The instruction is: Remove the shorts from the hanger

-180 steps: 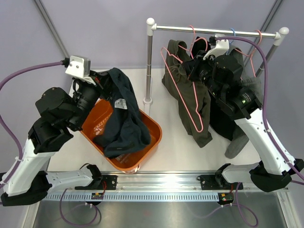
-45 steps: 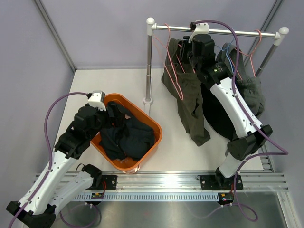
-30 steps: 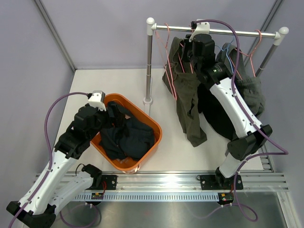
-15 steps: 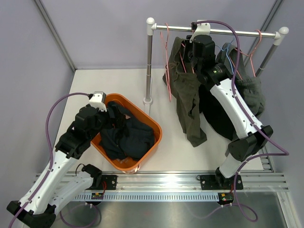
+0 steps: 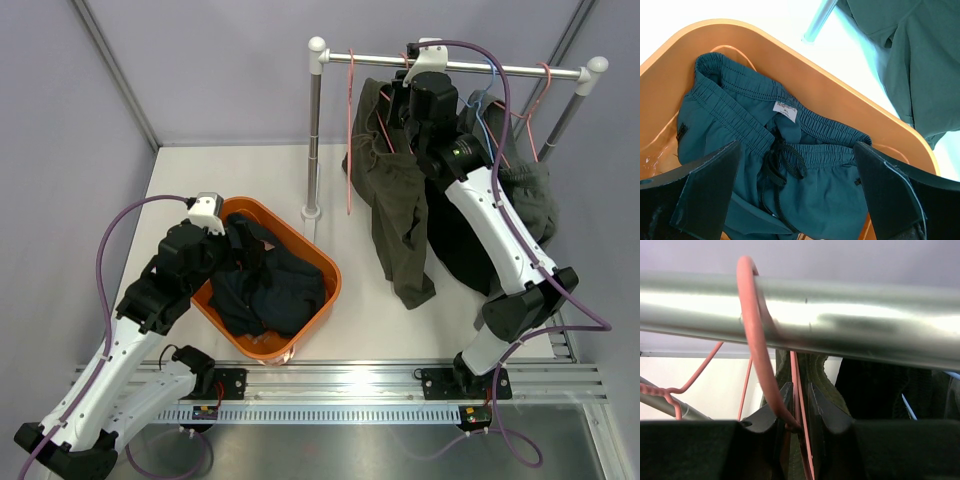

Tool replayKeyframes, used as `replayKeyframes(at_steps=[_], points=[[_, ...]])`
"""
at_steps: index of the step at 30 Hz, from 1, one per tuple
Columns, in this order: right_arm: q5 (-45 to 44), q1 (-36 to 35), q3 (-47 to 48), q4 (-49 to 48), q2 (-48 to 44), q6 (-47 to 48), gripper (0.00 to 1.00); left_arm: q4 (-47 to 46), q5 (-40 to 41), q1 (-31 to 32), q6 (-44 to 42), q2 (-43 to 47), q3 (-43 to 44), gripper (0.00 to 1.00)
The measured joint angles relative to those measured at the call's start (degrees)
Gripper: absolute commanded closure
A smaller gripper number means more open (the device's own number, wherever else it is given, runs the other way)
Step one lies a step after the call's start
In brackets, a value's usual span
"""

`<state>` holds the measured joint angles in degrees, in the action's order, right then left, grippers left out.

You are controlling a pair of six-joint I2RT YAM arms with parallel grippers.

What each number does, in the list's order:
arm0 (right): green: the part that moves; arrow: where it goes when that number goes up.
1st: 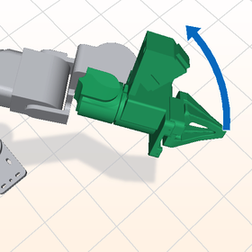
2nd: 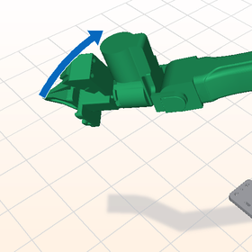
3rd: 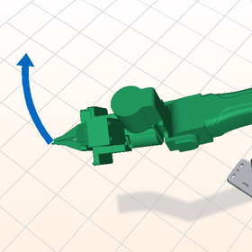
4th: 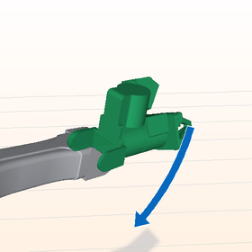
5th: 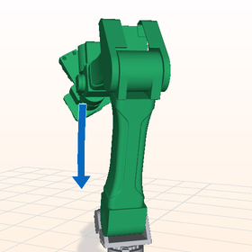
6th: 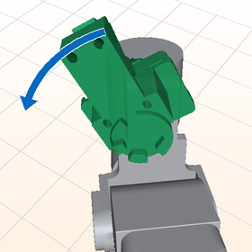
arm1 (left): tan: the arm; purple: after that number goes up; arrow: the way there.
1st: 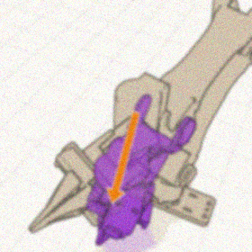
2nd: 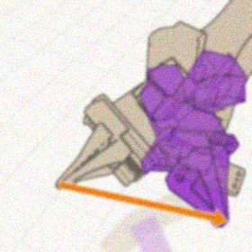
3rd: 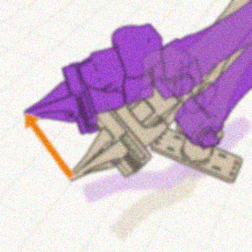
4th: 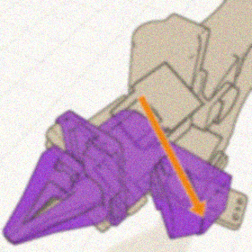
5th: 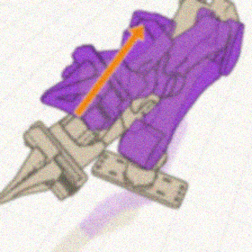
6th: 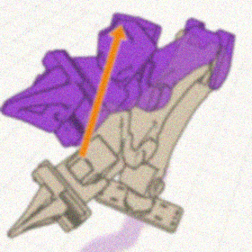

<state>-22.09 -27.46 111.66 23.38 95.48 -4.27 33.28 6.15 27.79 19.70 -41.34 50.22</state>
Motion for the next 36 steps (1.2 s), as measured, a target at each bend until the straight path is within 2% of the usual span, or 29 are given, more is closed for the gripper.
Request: replayKeyframes(at_steps=[11,18,21,36], points=[[0.0,0.0,0.2,-0.11,-0.07,0.61,0.74,0.0,0.0,0.0,0.0,0.0,0.0,0.01],[0.07,0.0,1.14,0.46,0.35,0.9,0.89,0.0,-0.02,0.0,0.0,0.0,0.0,0.01],[0.04,0.0,2.16,0.76,1.14,1.05,1.0,0.0,0.0,0.0,-0.02,0.0,0.0,0.01],[0.09,0.0,6.21,4.66,1.6,1.64,1.0,0.02,0.33,0.0,-0.26,-0.02,0.0,0.01]])
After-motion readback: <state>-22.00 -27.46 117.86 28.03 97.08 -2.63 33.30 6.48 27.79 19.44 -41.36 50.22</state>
